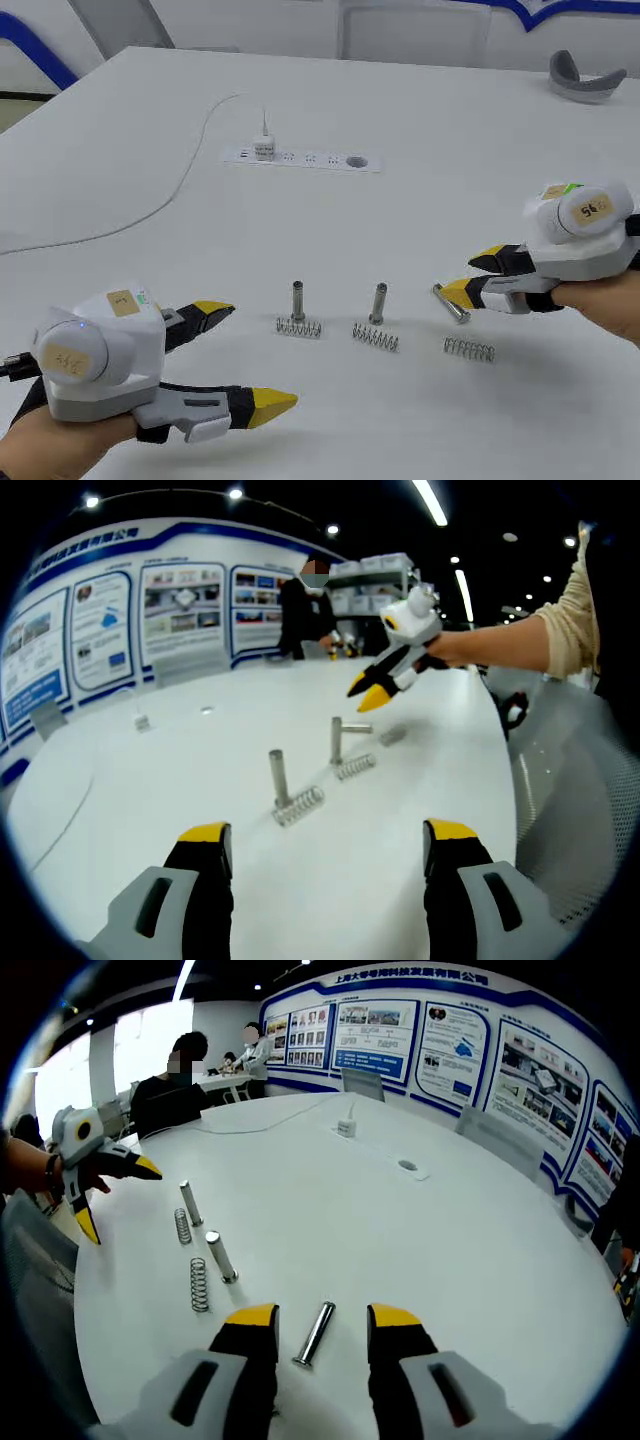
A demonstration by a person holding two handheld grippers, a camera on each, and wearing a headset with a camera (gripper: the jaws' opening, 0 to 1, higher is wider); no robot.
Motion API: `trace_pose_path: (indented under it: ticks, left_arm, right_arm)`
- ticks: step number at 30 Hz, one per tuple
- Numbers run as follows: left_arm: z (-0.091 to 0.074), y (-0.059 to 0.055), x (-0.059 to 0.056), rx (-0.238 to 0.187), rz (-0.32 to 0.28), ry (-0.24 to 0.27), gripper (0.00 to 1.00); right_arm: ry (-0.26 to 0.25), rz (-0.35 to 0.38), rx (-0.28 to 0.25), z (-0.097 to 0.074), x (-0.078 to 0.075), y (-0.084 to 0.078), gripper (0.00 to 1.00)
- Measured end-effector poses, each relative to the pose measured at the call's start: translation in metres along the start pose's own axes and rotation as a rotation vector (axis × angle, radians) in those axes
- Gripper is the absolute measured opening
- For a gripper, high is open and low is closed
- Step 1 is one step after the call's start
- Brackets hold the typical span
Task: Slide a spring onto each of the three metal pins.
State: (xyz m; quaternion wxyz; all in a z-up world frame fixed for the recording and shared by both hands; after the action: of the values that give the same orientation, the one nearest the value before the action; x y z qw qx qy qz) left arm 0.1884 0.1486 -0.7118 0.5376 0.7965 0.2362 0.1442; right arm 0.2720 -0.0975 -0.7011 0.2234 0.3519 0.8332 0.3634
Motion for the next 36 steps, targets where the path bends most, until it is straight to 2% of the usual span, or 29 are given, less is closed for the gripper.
trace_pose_path:
  ticks: [8,15,36]
  left_arm:
    - [0.0,-0.001,-0.001,0.004,-0.001,-0.003,0.78]
    - [0.0,-0.002,-0.001,0.008,-0.002,-0.004,0.77]
    - [0.0,-0.006,0.001,0.013,-0.008,-0.003,0.76]
  right_arm:
    - [-0.011,0.02,0.028,0.013,0.001,-0.001,0.31]
    - [-0.041,0.032,0.065,0.024,-0.006,-0.007,0.26]
    - [-0.066,0.105,0.125,0.041,-0.004,-0.013,0.18]
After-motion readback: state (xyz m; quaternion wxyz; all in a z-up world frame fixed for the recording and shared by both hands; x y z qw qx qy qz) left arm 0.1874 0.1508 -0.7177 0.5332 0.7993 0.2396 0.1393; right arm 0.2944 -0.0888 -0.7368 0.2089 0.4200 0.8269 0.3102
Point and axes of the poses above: the centre of the closed fingertips' face, and the gripper's own axes: z roughly forward along the fingers, x roughly to its left, y roughly out of its top, the point moved 3 cm from there along -z, roughly backward along the fingers, and after that the axes turned 1 degree about -y, right-handed, at the moved point
